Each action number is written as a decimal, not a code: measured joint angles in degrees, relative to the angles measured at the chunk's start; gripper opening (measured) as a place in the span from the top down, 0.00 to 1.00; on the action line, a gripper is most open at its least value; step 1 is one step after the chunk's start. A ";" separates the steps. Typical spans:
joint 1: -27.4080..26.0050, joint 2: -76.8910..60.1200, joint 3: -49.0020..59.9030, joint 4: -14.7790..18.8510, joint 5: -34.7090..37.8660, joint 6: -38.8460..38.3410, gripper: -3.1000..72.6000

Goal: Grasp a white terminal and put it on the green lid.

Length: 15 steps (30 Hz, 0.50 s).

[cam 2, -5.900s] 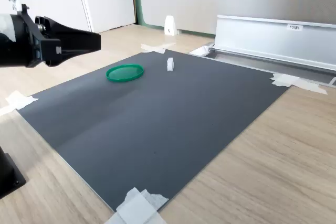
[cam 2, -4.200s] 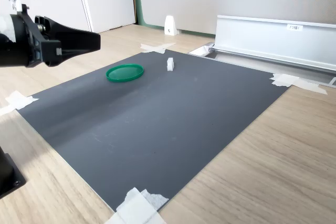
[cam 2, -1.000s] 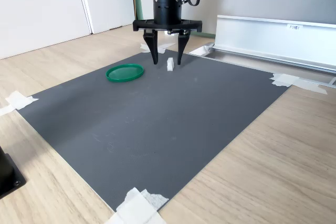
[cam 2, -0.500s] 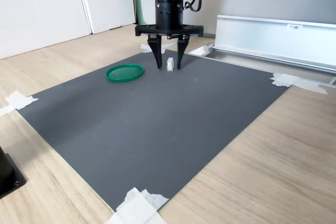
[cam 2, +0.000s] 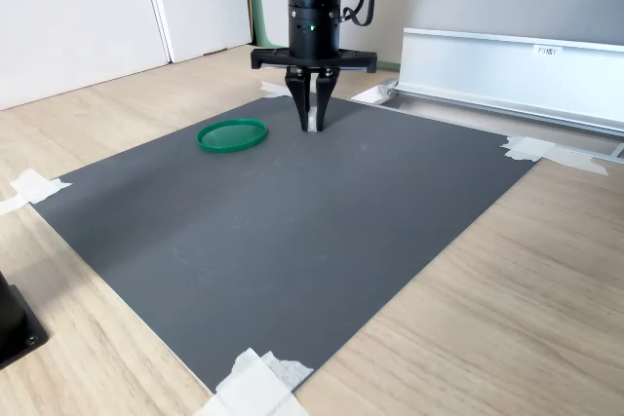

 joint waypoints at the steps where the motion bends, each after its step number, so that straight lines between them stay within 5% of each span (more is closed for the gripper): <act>1: 0.39 -0.43 0.00 0.00 0.35 0.53 0.83; 15: 9.15 -8.23 7.19 -0.48 0.91 4.04 0.83</act>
